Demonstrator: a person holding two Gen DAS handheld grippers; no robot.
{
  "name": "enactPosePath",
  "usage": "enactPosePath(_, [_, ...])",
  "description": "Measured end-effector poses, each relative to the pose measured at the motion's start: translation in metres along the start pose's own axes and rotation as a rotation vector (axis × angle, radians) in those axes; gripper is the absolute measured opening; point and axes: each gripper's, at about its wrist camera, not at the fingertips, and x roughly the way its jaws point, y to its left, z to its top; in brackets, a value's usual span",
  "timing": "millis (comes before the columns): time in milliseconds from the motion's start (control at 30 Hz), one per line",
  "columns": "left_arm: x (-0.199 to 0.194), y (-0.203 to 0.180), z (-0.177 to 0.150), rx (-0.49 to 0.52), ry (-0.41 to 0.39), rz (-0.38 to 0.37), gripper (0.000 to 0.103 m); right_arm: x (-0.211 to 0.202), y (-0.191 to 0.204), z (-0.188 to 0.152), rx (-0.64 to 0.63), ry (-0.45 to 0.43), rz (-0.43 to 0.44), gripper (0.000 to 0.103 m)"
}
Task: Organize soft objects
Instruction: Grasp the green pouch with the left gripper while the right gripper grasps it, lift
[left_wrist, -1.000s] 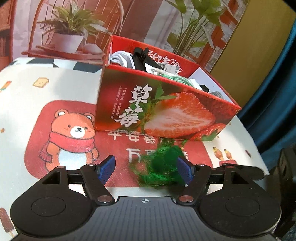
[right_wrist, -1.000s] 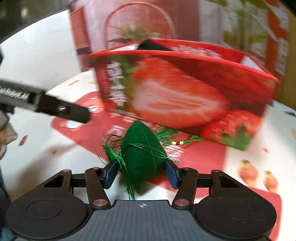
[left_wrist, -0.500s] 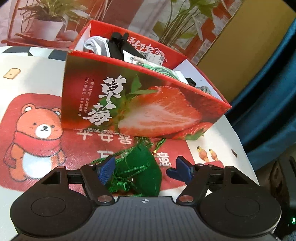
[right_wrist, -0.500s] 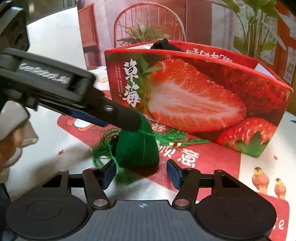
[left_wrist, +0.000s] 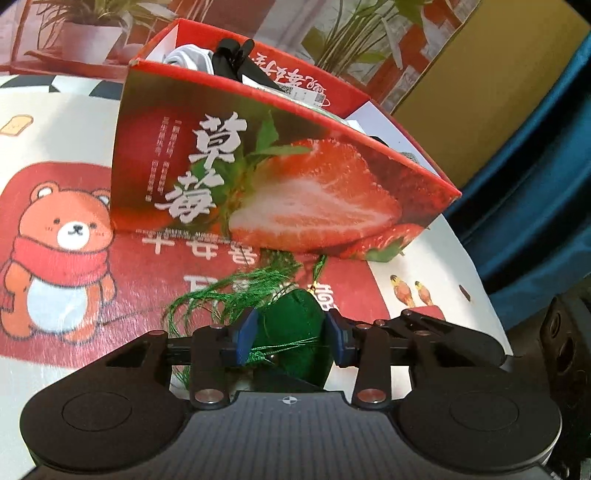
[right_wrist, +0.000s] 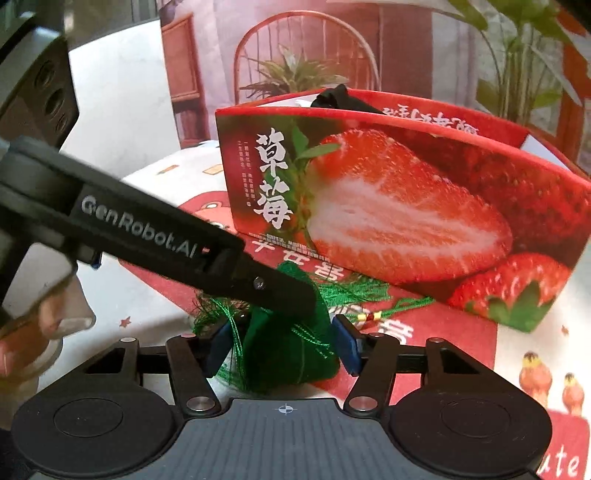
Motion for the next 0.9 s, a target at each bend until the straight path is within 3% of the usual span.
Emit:
enactPosePath(333, [-0.023, -0.017, -0.021, 0.021, -0.022, 0.002, 0.042, -0.028, 0.014, -0.016, 0.073, -0.025, 0.012, 0.049])
enactPosePath(900, [-0.075, -0.048, -0.027, 0.077, -0.149, 0.014, 0.042, -0.072, 0.037, -0.006, 0.024, -0.142, 0.003, 0.049])
